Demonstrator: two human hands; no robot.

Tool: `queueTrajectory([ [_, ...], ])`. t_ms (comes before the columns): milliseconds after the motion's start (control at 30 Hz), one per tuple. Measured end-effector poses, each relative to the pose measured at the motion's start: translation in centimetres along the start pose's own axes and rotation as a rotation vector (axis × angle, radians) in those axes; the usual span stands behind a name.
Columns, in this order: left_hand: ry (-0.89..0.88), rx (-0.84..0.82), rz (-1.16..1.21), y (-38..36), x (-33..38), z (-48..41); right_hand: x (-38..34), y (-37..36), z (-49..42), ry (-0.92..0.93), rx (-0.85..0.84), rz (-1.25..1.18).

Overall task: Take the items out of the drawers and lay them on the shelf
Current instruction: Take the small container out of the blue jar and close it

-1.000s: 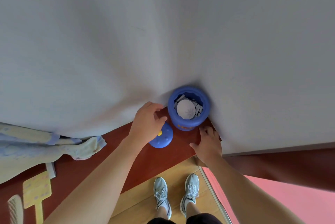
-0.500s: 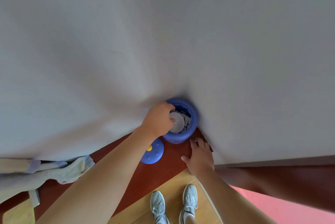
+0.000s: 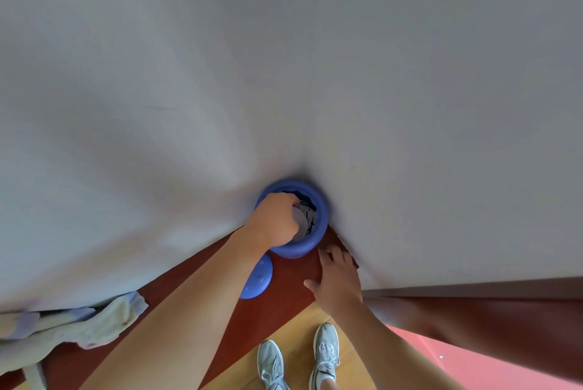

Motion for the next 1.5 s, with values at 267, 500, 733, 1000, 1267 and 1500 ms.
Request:
queueTrajectory([
  [267, -0.026, 0.031, 0.000, 0.7, 0.1, 0.4, 0.0, 0.0, 0.0, 0.000, 0.001, 0.004],
  [500, -0.049, 0.027, -0.007, 0.2, 0.1, 0.9, 0.1, -0.1, -0.1, -0.002, 0.000, 0.001],
  [733, -0.041, 0.017, -0.005, 0.1, 0.3, 1.0, 0.2, -0.3, -0.2, -0.001, 0.007, -0.012],
  [1000, -0.051, 0.249, 0.125, 3.6, -0.2, 2.9, 0.1, -0.1, -0.1, 0.002, 0.013, -0.014],
  [1267, -0.081, 0.400, 0.344, 7.1, -0.7, 6.6, 0.0, -0.1, -0.1, -0.019, 0.015, 0.022],
  [1500, -0.058, 0.478, 0.606, 7.6, -2.9, 10.2, 0.0, 0.0, 0.1, -0.031, 0.034, 0.034],
])
Point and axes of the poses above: each hand's wrist, its own z-axis away from the middle knuckle, its own y-axis out of the back of the hand, x = y × z, the point moved 9 cm from there along -z, towards the middle knuckle, and after that the axes turned 8 degrees about -x, right-handed, at the moved point
